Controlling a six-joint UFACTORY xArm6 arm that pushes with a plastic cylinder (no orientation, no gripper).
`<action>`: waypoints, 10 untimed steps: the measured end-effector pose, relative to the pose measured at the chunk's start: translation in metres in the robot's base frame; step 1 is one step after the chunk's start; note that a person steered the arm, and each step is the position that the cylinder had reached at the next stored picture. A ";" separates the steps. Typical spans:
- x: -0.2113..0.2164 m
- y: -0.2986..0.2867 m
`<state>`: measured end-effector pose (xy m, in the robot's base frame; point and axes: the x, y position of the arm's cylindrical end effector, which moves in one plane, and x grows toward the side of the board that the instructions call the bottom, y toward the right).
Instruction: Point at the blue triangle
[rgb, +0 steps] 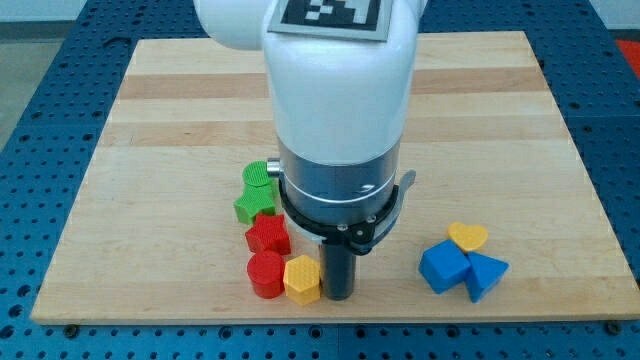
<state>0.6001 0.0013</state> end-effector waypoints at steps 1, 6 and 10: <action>0.017 0.020; -0.103 0.160; -0.044 0.253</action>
